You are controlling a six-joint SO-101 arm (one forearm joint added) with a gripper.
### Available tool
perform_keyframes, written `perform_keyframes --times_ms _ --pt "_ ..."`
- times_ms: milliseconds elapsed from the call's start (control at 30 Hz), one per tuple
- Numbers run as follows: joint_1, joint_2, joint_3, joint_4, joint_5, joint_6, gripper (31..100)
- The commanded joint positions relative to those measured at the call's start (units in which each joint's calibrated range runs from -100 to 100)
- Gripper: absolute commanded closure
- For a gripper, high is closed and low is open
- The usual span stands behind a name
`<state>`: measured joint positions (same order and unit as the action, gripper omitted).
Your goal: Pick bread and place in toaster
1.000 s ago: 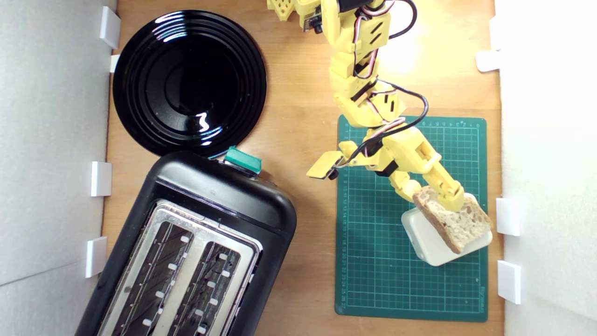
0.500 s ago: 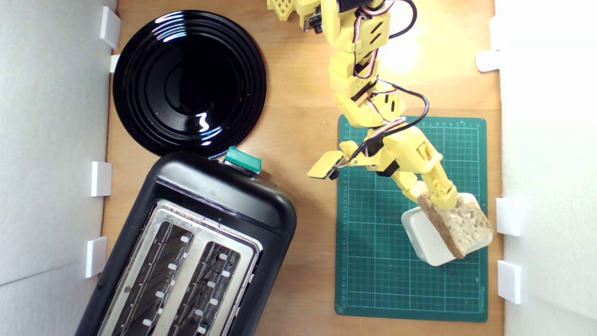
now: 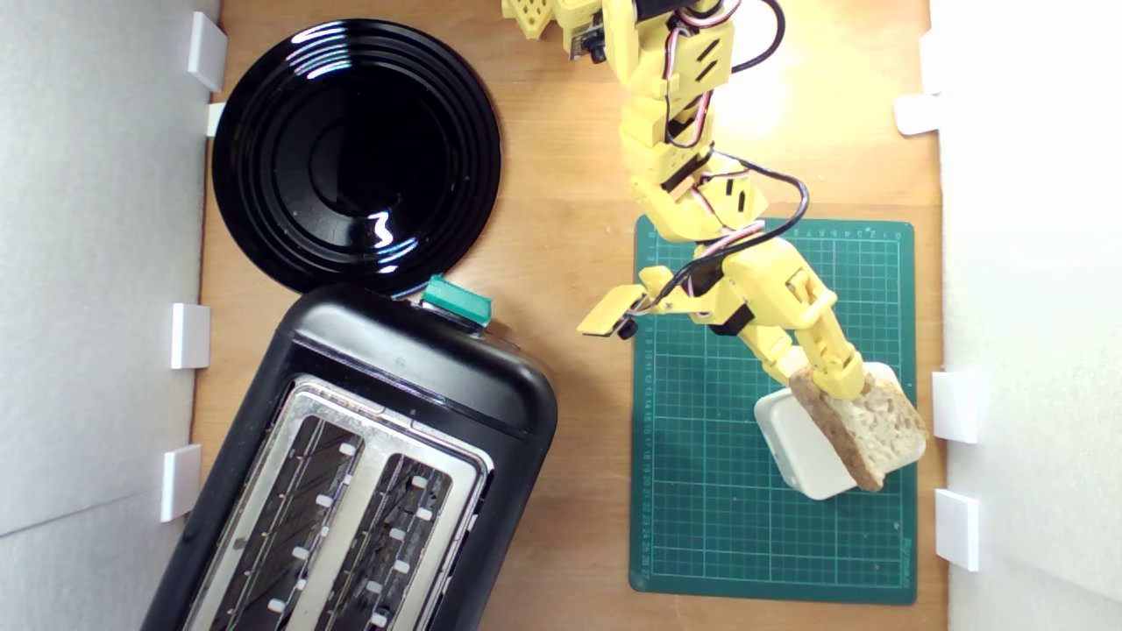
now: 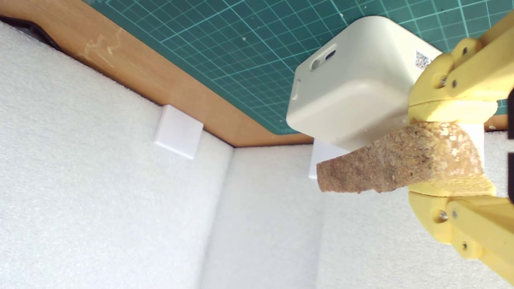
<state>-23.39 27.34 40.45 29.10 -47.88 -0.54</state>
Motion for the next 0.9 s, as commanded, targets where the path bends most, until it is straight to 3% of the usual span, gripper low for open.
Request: perform_keyframes --times_ms 0,200,633,867 --pt "-0.1 -5.3 -1.2 0.3 0.4 -0.4 72.9" --pt "-0.1 -13.9 -1.2 1.0 8.7 -4.0 72.9" --pt "1.8 -41.7 -1.6 0.3 23.6 -3.7 72.9" --pt "2.4 -53.1 -1.9 0.1 32.0 2.8 72.9"
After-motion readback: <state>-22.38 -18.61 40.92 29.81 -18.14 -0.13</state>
